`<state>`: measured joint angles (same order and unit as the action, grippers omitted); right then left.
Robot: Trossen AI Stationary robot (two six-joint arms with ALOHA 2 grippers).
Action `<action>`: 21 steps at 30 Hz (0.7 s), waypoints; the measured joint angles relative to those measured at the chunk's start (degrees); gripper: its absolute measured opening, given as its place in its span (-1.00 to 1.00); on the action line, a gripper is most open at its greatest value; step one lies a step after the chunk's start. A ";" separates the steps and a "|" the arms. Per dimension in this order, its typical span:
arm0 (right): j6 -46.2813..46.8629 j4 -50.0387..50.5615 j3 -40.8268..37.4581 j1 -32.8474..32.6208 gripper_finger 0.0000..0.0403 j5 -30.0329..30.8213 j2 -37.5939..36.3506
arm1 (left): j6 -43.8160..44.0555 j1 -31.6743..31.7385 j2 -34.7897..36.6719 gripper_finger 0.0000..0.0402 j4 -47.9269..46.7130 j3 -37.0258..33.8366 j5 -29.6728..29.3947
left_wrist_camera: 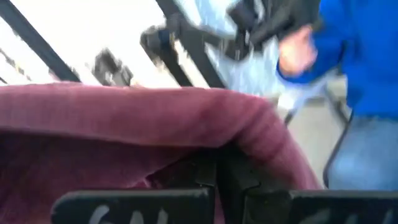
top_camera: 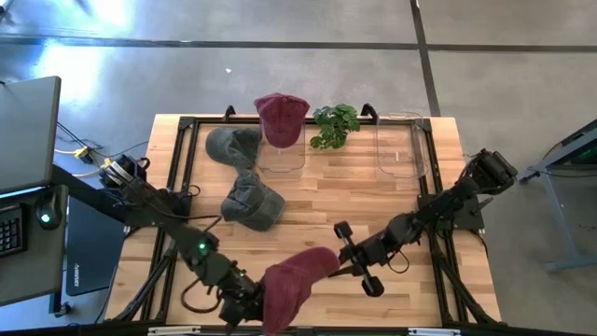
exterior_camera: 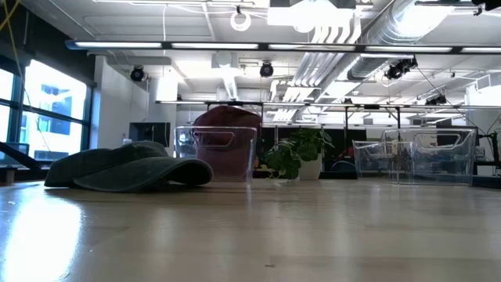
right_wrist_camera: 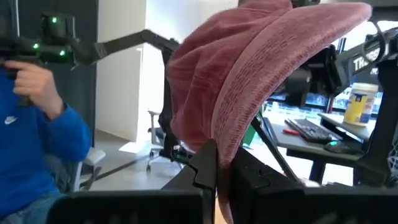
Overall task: Pick & Place hat
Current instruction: Put the red cap into the left transparent bin
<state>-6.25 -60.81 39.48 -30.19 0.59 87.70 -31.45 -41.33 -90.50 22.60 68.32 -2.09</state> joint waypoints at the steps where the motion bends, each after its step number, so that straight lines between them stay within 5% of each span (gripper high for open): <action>1: -0.08 0.64 0.00 -0.19 -0.95 0.14 0.00 | -0.40 -0.68 0.46 -1.00 -1.33 -0.05 -0.97; 6: -0.92 3.55 0.00 -0.77 -0.96 0.20 0.00 | -5.18 -4.88 3.21 -1.00 -7.06 0.01 -6.36; 13: -0.55 3.61 0.00 -0.68 -0.95 1.34 0.04 | -0.66 -6.29 3.65 -1.00 -16.58 -0.01 -28.50; 21: -0.27 4.05 0.00 -0.70 -0.92 1.04 0.04 | -0.09 -5.73 3.60 -1.00 -16.61 -0.03 -27.65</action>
<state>-6.53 -56.76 39.48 -30.89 1.63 87.74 -31.53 -47.06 -86.89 5.99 68.30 -29.74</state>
